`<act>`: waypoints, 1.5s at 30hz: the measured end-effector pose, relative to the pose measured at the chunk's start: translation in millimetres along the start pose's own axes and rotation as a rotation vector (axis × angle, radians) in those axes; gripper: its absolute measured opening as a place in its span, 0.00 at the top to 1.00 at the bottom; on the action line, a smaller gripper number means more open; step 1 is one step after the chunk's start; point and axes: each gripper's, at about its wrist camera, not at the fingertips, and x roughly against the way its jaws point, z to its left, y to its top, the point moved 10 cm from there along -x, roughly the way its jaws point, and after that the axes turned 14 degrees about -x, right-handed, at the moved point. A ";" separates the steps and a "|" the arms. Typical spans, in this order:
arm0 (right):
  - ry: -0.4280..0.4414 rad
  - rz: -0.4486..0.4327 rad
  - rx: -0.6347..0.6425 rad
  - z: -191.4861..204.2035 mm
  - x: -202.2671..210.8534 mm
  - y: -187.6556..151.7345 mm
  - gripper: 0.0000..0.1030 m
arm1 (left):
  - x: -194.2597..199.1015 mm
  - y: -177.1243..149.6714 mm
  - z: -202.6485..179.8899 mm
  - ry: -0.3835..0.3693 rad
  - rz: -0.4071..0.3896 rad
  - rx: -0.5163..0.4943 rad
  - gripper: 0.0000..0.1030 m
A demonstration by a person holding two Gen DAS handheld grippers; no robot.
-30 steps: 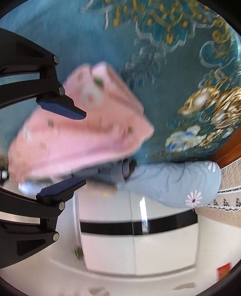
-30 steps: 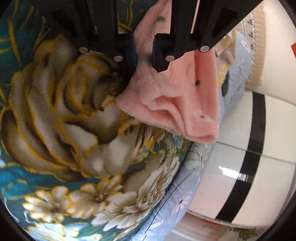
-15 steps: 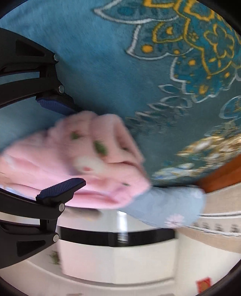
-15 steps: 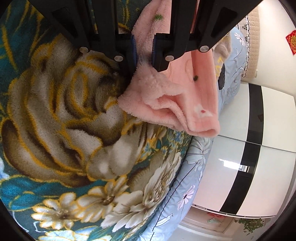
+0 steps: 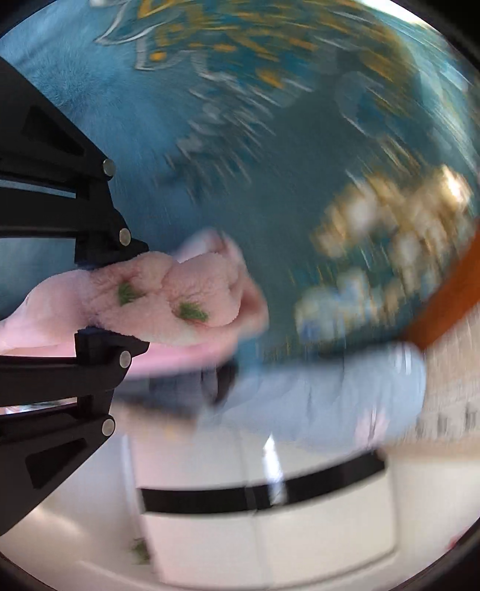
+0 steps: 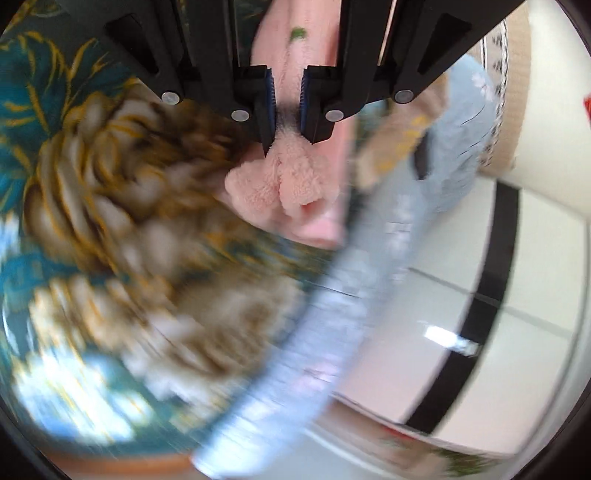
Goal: Fold clothes
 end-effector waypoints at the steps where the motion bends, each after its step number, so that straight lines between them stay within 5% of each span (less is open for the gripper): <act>1: 0.026 0.000 0.020 5.9 10.7 -2.1 0.91 | 16.9 8.7 -19.7 -0.060 -0.026 -0.043 0.79; 4: -0.012 0.028 0.033 -32.8 26.4 -13.5 0.91 | 67.2 10.7 -40.0 -0.129 -0.085 -0.184 0.77; 7: -0.049 0.056 0.046 -71.5 42.3 -24.9 0.90 | 86.4 -27.0 11.4 -0.022 -0.042 -0.238 0.75; 11: -0.100 0.097 0.039 -127.9 60.3 -41.1 0.90 | 59.1 -83.3 108.5 0.042 0.114 -0.001 0.75; 14: -0.085 0.116 -0.090 -172.4 54.5 -52.8 0.90 | 55.2 -103.0 138.8 0.000 0.089 0.122 0.75; 17: -0.022 0.108 -0.157 -175.1 56.4 -50.0 0.90 | 57.4 -103.1 136.9 -0.003 0.079 0.126 0.75; 20: -0.055 0.091 -0.121 -163.7 54.0 -47.9 0.90 | 58.2 -94.4 125.8 0.027 0.078 0.084 0.78; 25: 0.010 0.051 -0.093 -132.4 81.7 -44.3 0.90 | 92.8 -50.8 67.5 -0.132 -0.055 -0.043 0.79; 28: -0.018 0.039 -0.029 -133.0 93.3 -48.1 0.91 | 101.4 -61.7 89.8 -0.081 -0.040 -0.047 0.79; 31: -0.083 0.074 -0.067 -166.9 79.6 -59.2 0.90 | 77.0 -92.7 148.7 0.071 0.079 0.024 0.79; 33: -0.051 0.083 -0.124 -179.6 76.3 -62.7 0.90 | 77.5 -104.4 165.0 0.019 0.062 0.093 0.79; 36: 0.004 0.081 -0.166 -183.0 76.3 -62.7 0.90 | 80.3 -104.0 160.8 0.036 0.076 0.063 0.79; 45: -0.091 0.058 -0.131 -176.0 71.1 -68.0 0.90 | 63.7 -51.2 111.5 0.086 0.117 -0.049 0.79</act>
